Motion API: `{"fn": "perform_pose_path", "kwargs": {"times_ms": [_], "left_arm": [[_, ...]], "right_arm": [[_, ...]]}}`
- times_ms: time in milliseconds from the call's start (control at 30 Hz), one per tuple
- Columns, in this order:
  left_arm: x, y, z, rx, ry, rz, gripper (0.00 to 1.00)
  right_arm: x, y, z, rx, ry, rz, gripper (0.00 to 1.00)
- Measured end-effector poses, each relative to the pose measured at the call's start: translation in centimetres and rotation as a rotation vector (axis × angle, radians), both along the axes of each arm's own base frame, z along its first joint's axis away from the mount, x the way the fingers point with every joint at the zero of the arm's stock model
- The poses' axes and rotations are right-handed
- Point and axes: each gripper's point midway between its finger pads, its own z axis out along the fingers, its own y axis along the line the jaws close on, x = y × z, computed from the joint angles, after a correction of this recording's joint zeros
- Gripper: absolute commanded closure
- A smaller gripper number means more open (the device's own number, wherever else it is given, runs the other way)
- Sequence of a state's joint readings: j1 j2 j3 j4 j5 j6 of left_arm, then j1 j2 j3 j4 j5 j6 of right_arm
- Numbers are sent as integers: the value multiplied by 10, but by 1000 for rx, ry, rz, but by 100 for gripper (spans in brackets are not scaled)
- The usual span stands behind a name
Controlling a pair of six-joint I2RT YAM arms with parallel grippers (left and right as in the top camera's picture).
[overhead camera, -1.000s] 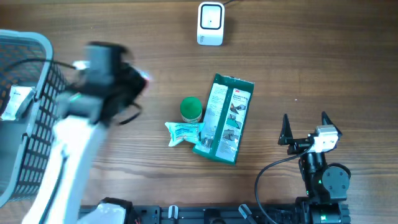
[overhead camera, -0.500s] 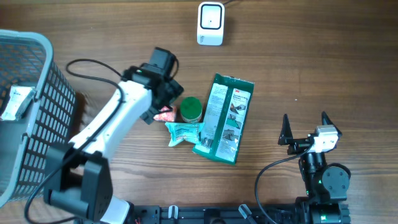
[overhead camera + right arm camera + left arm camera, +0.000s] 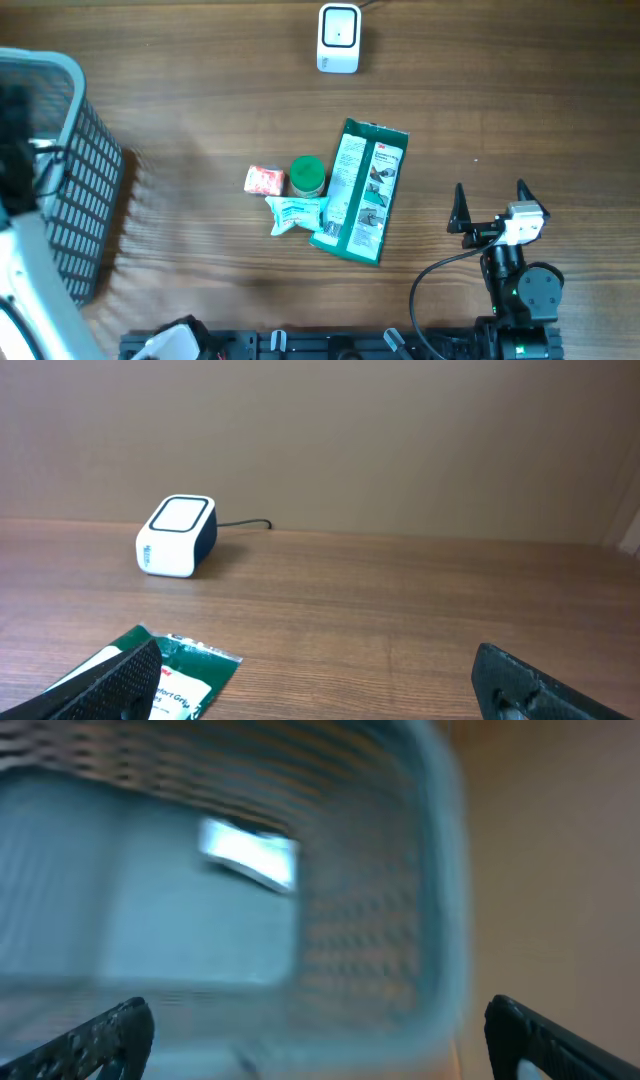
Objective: Scan the item barcode
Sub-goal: 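Reach the left gripper into the basket and grasp the white paper packet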
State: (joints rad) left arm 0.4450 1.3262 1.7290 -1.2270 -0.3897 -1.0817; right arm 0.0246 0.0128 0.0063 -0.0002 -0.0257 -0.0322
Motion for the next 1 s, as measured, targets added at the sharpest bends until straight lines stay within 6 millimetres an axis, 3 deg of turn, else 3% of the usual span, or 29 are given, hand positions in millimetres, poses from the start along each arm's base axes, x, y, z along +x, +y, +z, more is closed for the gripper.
{"fn": "perform_pose_path", "kwargs": {"times_ms": [100,167,333,500,700,833,933,967,1000], "left_arm": [[-21,44,-38,-112,18,226,0],[-25,63,-59,-164,26,304,0],[-8,104,-113,-243,53,389,0],[21,129,-177,-296,110,396,2],[36,143,-247,-346,183,399,5],[42,148,-276,-362,214,399,7],[49,154,-297,-363,222,389,23],[51,156,-303,-363,223,385,38],[54,157,-308,-362,232,364,65]], "right_arm": [[0,0,0,0,0,0,0],[0,0,0,0,0,0,1],[0,0,0,0,0,0,0],[0,0,0,0,0,0,0],[0,0,0,0,0,0,0],[0,0,0,0,0,0,0],[0,0,0,0,0,0,0],[0,0,0,0,0,0,0],[0,0,0,0,0,0,0]]}}
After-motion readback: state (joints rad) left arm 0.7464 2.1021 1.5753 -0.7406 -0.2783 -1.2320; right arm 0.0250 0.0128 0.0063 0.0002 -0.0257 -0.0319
